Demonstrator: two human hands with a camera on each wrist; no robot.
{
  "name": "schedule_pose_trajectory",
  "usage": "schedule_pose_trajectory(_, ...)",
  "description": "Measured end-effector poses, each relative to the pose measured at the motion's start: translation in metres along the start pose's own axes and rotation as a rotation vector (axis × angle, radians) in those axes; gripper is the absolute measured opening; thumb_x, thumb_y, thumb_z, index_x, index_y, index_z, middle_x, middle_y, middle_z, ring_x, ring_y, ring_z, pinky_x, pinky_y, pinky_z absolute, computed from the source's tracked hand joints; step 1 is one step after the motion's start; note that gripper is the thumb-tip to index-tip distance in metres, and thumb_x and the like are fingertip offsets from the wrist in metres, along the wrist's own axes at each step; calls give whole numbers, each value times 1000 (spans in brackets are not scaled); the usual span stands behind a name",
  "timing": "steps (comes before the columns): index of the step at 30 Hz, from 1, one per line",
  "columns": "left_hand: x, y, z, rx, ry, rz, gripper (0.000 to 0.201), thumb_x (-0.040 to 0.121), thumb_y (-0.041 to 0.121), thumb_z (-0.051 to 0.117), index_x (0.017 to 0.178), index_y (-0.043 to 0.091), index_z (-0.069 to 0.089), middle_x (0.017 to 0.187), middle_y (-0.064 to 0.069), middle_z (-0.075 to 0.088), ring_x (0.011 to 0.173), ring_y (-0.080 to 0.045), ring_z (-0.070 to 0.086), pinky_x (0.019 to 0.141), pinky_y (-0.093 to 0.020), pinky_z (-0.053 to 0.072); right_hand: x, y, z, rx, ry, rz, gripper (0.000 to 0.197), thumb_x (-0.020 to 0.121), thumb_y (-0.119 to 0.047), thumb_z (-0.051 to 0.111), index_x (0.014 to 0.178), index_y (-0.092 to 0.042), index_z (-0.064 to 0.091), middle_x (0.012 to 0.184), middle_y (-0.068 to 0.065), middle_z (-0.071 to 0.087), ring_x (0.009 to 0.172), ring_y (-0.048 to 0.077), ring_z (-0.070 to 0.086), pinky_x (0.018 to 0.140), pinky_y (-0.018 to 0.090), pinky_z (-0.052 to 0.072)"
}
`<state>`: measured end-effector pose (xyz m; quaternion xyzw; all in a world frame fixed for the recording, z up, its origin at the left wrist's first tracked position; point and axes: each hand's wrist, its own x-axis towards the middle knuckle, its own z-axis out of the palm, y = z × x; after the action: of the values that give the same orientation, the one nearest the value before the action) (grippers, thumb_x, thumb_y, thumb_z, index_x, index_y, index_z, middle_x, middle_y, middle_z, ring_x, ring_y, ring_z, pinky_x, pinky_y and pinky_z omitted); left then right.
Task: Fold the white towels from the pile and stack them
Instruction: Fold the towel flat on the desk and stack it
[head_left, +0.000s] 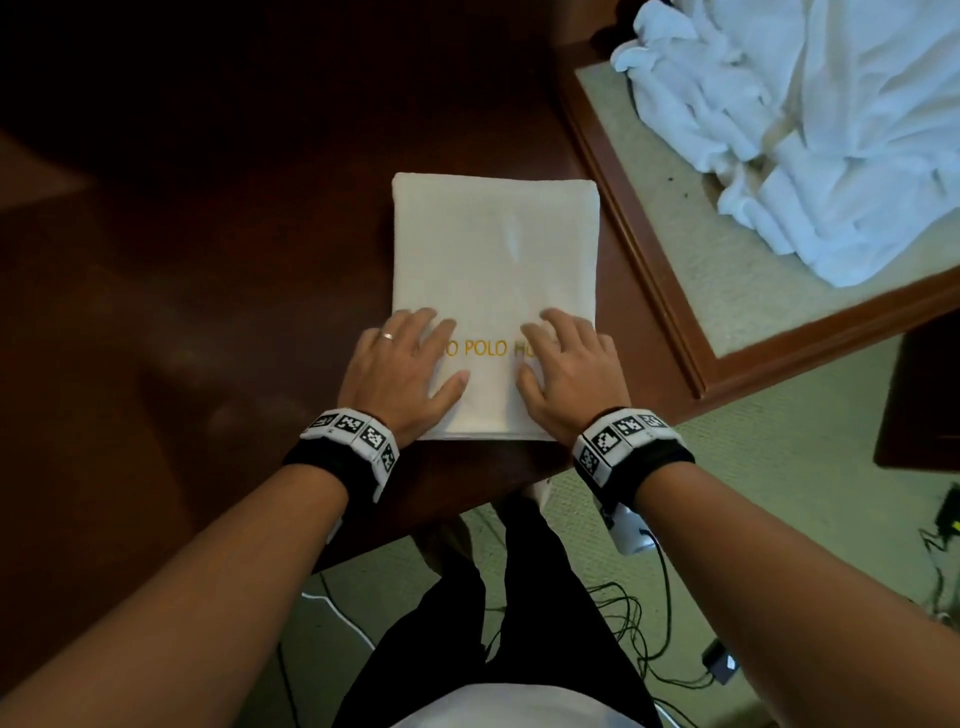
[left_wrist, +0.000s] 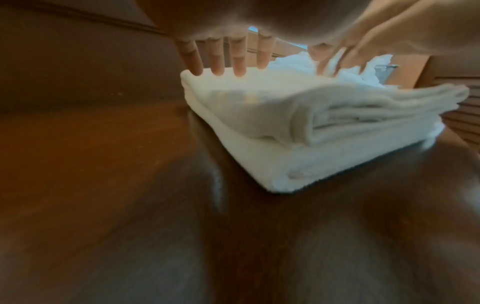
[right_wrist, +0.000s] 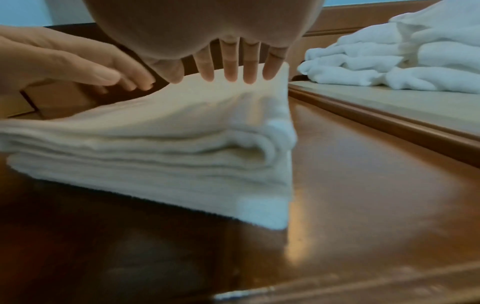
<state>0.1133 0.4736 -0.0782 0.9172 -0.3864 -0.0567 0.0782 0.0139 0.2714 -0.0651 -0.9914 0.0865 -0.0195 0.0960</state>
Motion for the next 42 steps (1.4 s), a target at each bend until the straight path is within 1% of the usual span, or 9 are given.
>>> schedule_pose_trajectory(2, 2, 1, 13, 23, -133, 9, 73, 94, 64, 28, 155, 24, 30, 164, -6, 25, 149, -28, 25, 111, -48, 30, 6, 0, 13, -46, -156, -26, 61, 96, -51, 37, 150, -22, 37, 161, 11, 24, 145, 31, 29, 105, 47, 34)
schedule_pose_trajectory(5, -10, -14, 29, 24, -236, -51, 72, 97, 64, 14, 160, 30, 5, 168, 4, -4, 155, -20, 3, 120, -51, 17, -5, 27, 28, -61, -309, 36, 70, 98, -64, 21, 158, -30, 8, 166, 1, -6, 153, 20, -2, 119, 50, 16)
schedule_pose_trajectory(7, -20, -24, 28, 12, -240, -102, 68, 99, 58, 13, 160, 29, 6, 168, 5, -4, 155, -21, 4, 121, -52, 16, -15, 46, 28, -76, -313, 68, 72, 97, -66, 16, 158, -29, 6, 166, -2, -6, 153, 16, -2, 119, 49, 15)
schedule_pose_trajectory(13, 35, -39, -8, -16, -58, -171, 68, 96, 52, 30, 150, 13, 40, 161, -12, 31, 148, -33, 28, 117, -52, 24, 35, 57, 4, -48, -31, 25, 57, 96, -50, 38, 138, -13, 51, 154, 14, 38, 140, 33, 38, 103, 47, 37)
schedule_pose_trajectory(19, 121, -32, -9, 168, -217, 15, 75, 98, 65, 19, 160, 24, 6, 168, -2, -2, 154, -24, 4, 122, -55, 8, 126, 46, 8, -132, -238, -91, 68, 98, -58, 29, 156, -24, 21, 165, 10, 6, 151, 31, 12, 113, 55, 24)
schedule_pose_trajectory(24, 114, -39, 7, 57, -333, -164, 80, 95, 74, 10, 158, 30, -13, 163, 13, -25, 153, -15, -14, 120, -60, -1, 119, 75, 18, -118, -392, 7, 72, 98, -66, 10, 157, -29, -8, 163, -7, -23, 150, 13, -18, 119, 55, -2)
schedule_pose_trajectory(27, 102, -29, 1, -10, -362, -333, 83, 95, 74, 19, 158, 27, -8, 166, 8, -19, 154, -23, -9, 118, -60, 2, 101, 72, 15, -45, -352, 110, 74, 99, -63, 18, 158, -22, -1, 165, -4, -16, 151, 16, -13, 120, 53, 2)
schedule_pose_trajectory(32, 60, -9, -7, -116, -202, -608, 75, 89, 68, 46, 145, 19, 35, 144, -11, 45, 133, -33, 39, 106, -52, 24, 57, 54, 7, 53, -267, 348, 61, 101, -45, 37, 153, -17, 23, 157, 12, 29, 139, 34, 34, 107, 52, 28)
schedule_pose_trajectory(42, 16, 6, -1, -744, -309, -962, 77, 68, 65, 76, 122, 11, 64, 128, -8, 66, 121, -31, 60, 99, -38, 50, 3, 23, 9, 655, -256, 919, 65, 80, -55, 72, 121, -9, 52, 118, 11, 62, 109, 33, 60, 90, 40, 49)
